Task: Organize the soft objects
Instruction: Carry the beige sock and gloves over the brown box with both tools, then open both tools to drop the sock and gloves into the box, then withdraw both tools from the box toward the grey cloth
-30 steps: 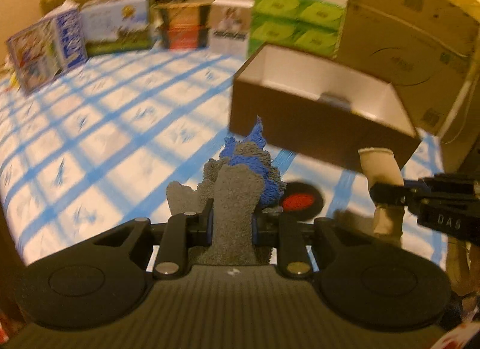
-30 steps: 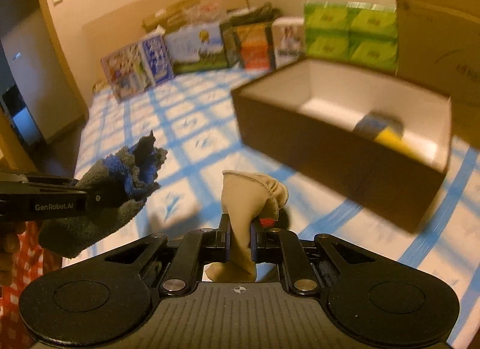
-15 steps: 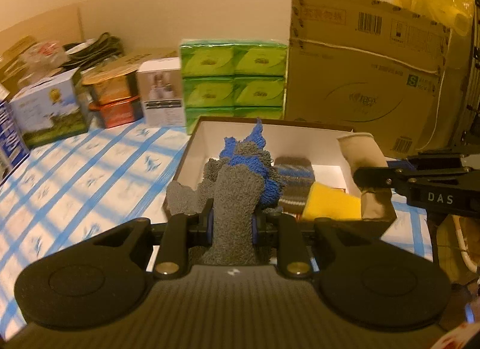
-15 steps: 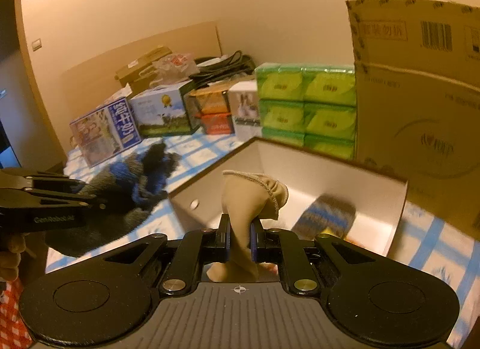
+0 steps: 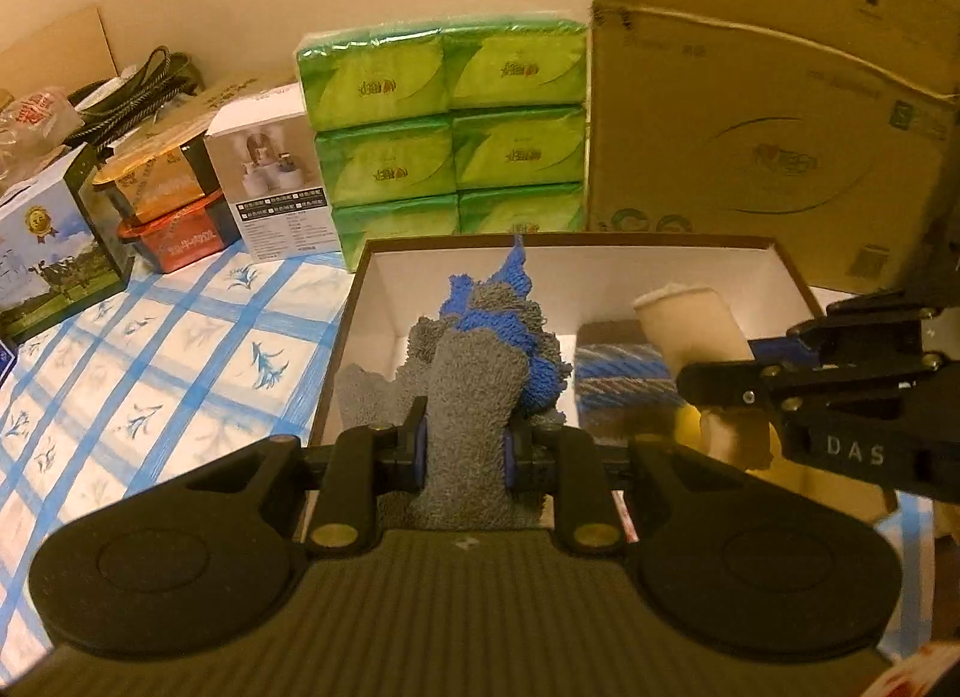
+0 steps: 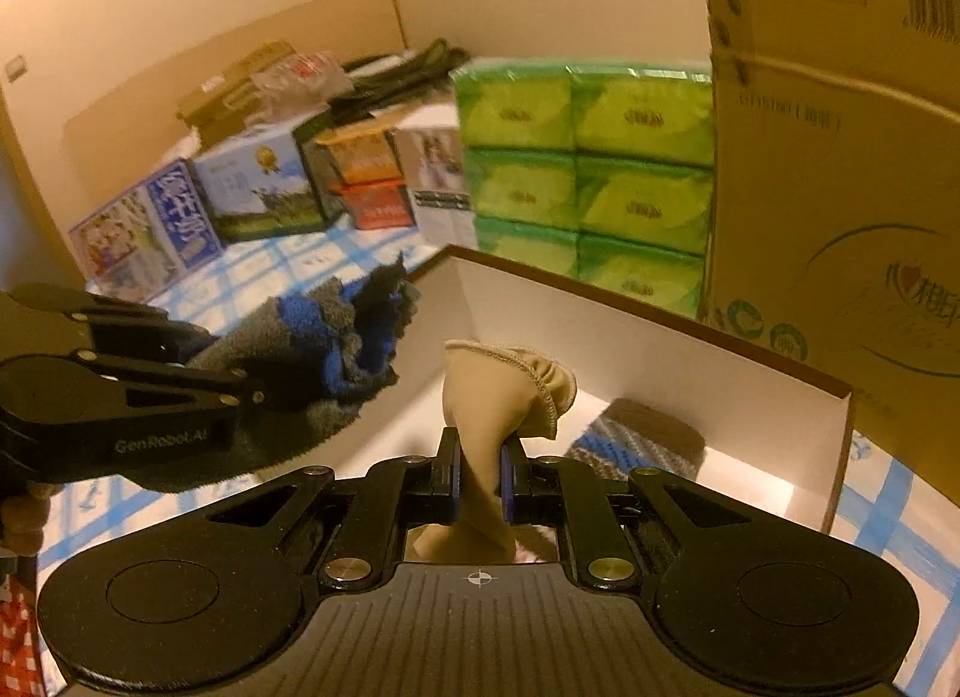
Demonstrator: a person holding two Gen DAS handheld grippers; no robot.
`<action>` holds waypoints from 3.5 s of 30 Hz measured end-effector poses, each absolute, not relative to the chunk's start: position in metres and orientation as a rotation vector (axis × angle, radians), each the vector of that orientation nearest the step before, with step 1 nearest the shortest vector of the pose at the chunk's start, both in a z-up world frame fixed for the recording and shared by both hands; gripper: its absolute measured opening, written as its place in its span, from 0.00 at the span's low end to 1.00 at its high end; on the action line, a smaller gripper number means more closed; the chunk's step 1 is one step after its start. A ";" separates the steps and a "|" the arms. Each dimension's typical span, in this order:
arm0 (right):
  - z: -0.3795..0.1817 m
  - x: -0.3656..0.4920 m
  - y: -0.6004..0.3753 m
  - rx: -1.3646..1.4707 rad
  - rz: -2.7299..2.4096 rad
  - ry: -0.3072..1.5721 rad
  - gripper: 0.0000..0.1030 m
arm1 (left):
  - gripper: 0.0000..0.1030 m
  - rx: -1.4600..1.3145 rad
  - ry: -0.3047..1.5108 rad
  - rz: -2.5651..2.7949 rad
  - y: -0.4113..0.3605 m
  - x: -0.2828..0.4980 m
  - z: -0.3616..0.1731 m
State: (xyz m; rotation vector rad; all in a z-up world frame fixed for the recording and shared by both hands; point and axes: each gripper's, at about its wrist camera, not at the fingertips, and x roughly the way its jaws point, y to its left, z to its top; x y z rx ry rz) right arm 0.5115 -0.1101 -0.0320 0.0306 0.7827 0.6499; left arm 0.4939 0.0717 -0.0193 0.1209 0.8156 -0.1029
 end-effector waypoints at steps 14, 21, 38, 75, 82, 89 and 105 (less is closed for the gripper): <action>-0.048 0.568 -0.099 0.066 0.597 0.819 0.12 | 0.25 0.127 0.842 -0.041 0.083 0.550 -0.045; -0.051 0.574 -0.099 0.092 0.594 0.831 0.12 | 0.39 0.126 0.796 -0.022 0.089 0.554 -0.037; -0.038 0.575 -0.099 0.145 0.580 0.761 0.59 | 0.42 0.124 0.810 -0.026 0.097 0.541 -0.034; 0.013 0.390 -0.203 0.205 0.608 0.754 0.70 | 0.46 0.121 0.758 -0.084 0.068 0.341 0.035; 0.010 0.343 -0.215 0.220 0.598 0.763 0.70 | 0.49 0.101 0.766 -0.074 0.058 0.288 0.036; -0.002 0.302 -0.225 0.247 0.584 0.795 0.70 | 0.50 0.102 0.796 -0.069 0.045 0.241 0.020; -0.028 0.245 -0.233 0.280 0.610 0.865 0.70 | 0.50 0.045 0.872 0.006 0.041 0.181 -0.015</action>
